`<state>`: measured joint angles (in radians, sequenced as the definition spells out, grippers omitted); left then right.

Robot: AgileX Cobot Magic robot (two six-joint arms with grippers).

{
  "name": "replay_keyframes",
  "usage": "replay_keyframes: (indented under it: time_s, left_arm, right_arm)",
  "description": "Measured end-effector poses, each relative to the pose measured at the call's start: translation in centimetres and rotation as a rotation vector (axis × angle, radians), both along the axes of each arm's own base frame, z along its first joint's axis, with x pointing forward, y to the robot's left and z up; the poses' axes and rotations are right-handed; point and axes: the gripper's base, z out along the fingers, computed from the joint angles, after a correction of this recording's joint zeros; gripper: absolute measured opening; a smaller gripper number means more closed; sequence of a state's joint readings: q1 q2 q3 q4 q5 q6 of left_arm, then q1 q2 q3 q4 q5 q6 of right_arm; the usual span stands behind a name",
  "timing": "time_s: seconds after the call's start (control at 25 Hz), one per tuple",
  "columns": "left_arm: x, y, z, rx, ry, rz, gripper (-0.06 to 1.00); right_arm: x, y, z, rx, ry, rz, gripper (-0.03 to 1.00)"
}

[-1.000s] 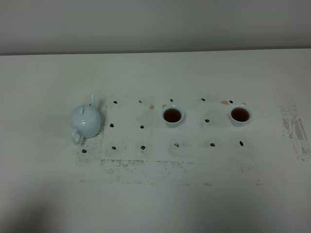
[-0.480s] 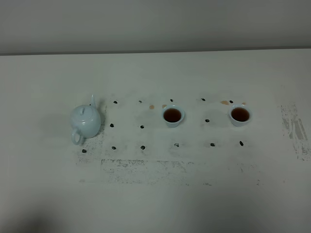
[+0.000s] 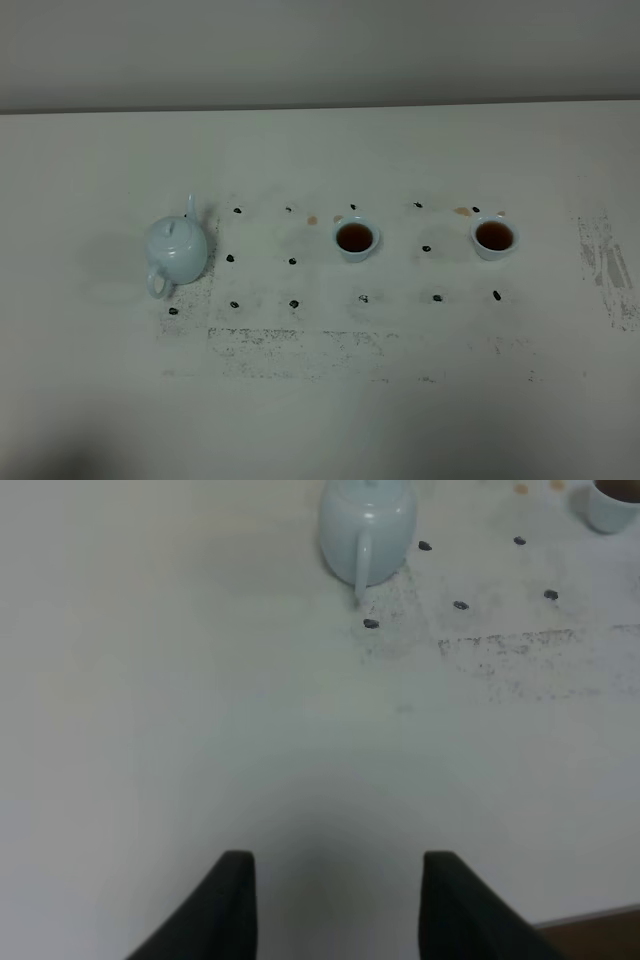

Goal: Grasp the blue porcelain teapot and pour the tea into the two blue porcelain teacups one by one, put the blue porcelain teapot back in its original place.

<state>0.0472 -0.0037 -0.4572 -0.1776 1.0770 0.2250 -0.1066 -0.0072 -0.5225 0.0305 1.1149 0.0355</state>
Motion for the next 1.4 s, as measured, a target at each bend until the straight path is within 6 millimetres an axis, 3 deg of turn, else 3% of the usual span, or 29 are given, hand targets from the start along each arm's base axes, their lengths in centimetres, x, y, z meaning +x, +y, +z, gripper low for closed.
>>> replay_keyframes:
  time_s: [1.4]
  left_arm:
    - [0.0,-0.01,0.0,-0.001,0.0,-0.001,0.41]
  right_arm:
    - [0.0,0.0,0.0,-0.001,0.0,0.0,0.54]
